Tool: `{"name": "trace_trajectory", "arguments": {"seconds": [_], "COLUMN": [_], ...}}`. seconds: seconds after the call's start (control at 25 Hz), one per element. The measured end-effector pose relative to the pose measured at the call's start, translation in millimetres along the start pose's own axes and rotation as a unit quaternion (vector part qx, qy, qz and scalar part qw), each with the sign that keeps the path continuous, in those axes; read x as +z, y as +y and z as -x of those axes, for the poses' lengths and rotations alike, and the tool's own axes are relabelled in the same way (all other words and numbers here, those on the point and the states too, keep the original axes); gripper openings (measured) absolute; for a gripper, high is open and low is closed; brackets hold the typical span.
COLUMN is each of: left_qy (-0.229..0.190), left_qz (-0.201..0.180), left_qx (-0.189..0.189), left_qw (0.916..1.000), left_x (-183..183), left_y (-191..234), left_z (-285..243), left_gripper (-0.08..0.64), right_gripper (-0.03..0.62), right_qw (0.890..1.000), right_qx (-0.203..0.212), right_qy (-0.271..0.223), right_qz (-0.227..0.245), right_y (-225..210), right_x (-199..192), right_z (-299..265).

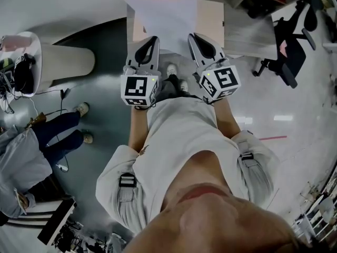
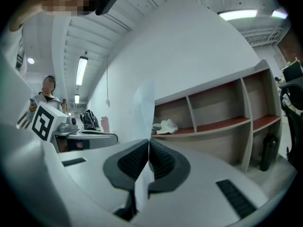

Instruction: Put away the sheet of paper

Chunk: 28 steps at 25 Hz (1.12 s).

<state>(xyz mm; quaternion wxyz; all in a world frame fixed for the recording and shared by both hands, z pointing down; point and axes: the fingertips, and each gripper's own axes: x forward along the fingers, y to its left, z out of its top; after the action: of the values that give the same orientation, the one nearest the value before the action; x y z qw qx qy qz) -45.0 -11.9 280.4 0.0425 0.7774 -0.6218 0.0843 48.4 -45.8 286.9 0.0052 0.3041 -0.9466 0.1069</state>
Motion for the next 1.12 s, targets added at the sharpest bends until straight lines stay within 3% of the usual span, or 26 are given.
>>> {"name": "trace_trajectory", "arguments": {"seconds": [0.56,1.12], "left_qy": [0.021,0.036], "left_qz": [0.001,0.006], "left_qx": [-0.052,-0.094], "left_qw": [0.9985,0.9949], "left_x": [-36,-103], "left_y": [42,69], "left_z": [-74,-131], "left_gripper": [0.021,0.021], "right_gripper": [0.021,0.021], "right_qw": [0.999,0.991], "right_qx": [-0.022,-0.064], "right_qy": [0.048,0.112], "right_qz": [-0.003,-0.028], "right_y": [-41,-76], "right_x": [-30,-96], "right_z": [-70,-110]}}
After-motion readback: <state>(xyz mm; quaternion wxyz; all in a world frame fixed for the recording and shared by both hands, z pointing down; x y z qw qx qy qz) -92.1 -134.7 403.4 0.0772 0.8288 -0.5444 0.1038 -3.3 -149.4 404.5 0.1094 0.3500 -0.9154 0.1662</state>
